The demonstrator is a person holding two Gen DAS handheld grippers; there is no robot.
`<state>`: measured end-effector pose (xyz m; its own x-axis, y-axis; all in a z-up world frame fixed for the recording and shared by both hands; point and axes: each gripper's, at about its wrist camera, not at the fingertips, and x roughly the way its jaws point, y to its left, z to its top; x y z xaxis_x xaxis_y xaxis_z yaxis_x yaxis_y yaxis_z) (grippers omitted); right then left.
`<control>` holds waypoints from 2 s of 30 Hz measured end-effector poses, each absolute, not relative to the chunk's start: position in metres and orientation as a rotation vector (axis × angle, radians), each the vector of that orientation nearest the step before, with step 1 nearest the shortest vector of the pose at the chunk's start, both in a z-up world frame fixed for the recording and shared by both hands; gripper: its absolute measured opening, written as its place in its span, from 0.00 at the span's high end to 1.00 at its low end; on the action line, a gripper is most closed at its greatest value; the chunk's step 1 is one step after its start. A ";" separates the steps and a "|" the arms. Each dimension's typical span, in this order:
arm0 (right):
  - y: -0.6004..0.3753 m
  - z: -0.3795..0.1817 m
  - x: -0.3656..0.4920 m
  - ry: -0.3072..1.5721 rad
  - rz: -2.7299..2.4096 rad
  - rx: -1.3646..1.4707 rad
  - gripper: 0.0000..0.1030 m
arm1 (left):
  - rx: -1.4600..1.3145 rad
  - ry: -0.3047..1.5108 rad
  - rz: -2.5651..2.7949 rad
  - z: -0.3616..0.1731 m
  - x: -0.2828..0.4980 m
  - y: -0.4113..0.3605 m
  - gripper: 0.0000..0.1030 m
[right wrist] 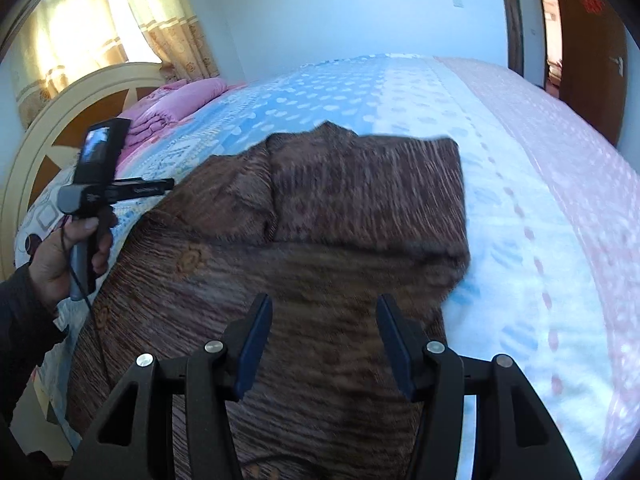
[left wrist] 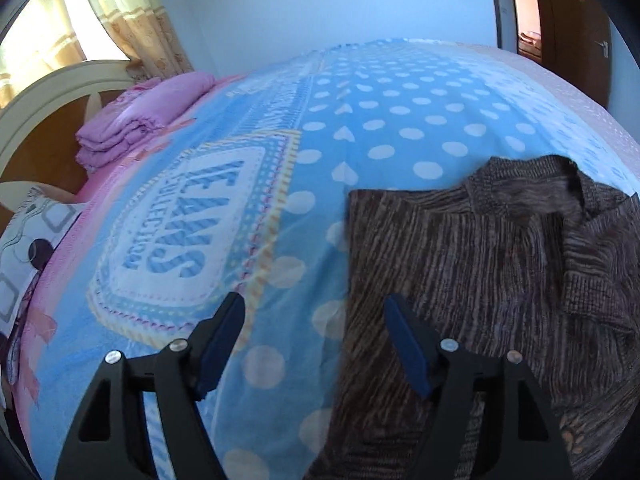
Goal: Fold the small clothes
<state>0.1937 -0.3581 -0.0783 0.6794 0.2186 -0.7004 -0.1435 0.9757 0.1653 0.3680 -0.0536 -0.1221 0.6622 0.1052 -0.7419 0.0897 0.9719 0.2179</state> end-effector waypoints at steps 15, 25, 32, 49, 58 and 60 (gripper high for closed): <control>-0.272 -0.076 0.293 0.870 0.261 -0.043 0.46 | 0.148 0.866 0.015 -0.139 0.379 -0.031 1.00; -0.235 -0.108 0.337 0.876 0.219 -0.239 0.46 | -0.005 0.852 -0.102 -0.122 0.379 -0.021 0.41; -0.253 -0.104 0.344 0.840 0.163 -0.196 0.80 | 0.204 0.901 -0.089 -0.140 0.404 -0.062 0.31; -0.341 -0.115 0.322 0.879 0.090 0.092 0.71 | 0.091 0.877 -0.070 -0.148 0.399 -0.043 0.90; -0.330 -0.117 0.297 0.862 0.136 0.083 0.60 | 0.119 0.891 -0.125 -0.146 0.407 -0.056 0.58; -0.332 -0.117 0.292 0.857 0.137 0.089 0.60 | 0.147 0.906 -0.156 -0.150 0.406 -0.060 0.92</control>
<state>0.2925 -0.3321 -0.1174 0.6467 0.1559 -0.7467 -0.0842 0.9875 0.1332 0.4059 -0.0605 -0.1496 0.6067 -0.0728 -0.7916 0.1967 0.9786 0.0608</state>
